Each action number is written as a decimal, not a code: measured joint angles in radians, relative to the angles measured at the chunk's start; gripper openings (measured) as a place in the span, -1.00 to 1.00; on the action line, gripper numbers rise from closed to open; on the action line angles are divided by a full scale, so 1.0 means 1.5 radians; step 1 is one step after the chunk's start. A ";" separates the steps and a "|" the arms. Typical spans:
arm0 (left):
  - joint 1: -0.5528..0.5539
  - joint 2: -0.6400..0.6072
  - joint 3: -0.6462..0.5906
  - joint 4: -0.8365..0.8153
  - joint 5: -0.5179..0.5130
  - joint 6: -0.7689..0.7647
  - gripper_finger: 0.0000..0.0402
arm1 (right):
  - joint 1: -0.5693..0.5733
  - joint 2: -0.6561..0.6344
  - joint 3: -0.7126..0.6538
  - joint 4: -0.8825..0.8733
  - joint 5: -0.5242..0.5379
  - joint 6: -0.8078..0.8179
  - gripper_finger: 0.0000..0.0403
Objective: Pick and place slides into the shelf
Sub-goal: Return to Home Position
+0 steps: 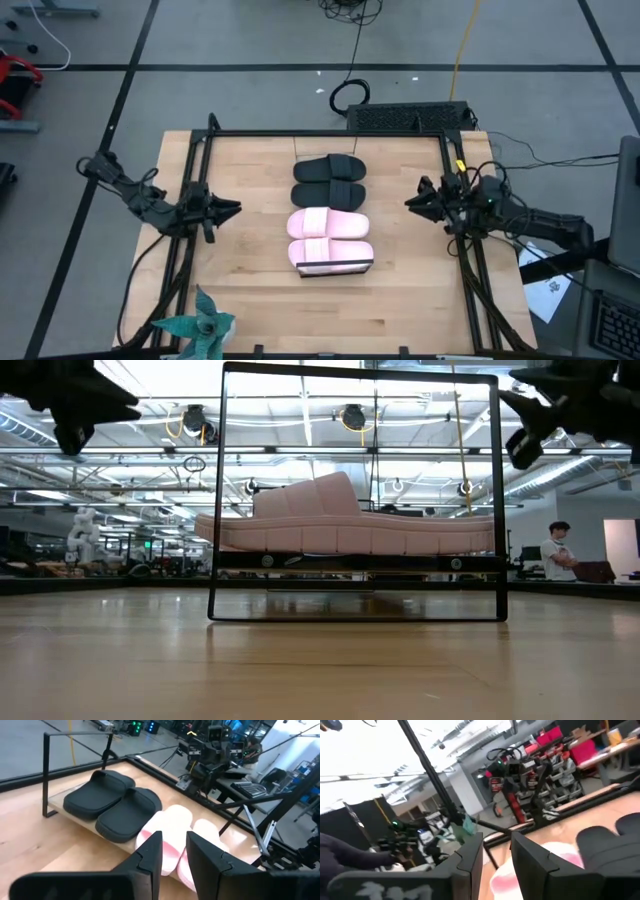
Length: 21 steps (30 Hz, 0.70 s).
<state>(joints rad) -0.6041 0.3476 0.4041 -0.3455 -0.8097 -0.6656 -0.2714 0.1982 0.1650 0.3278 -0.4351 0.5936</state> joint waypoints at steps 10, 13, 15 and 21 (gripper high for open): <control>0.001 -0.085 -0.081 0.004 -0.009 -0.007 -0.56 | -0.082 -0.048 -0.055 0.027 -0.059 0.036 -0.54; 0.001 -0.100 -0.107 0.007 -0.019 -0.013 -0.56 | -0.089 -0.046 -0.079 0.038 -0.060 0.053 -0.54; 0.001 -0.104 -0.125 0.021 -0.020 -0.013 -0.56 | -0.090 -0.049 -0.090 0.046 -0.061 0.056 -0.54; 0.001 -0.106 -0.196 0.132 -0.036 0.020 -0.56 | -0.090 -0.046 -0.098 0.044 -0.057 0.025 -0.54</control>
<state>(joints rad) -0.6033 0.1886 0.1106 -0.1475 -0.8638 -0.6349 -0.4057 0.1294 0.0177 0.3937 -0.5206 0.6309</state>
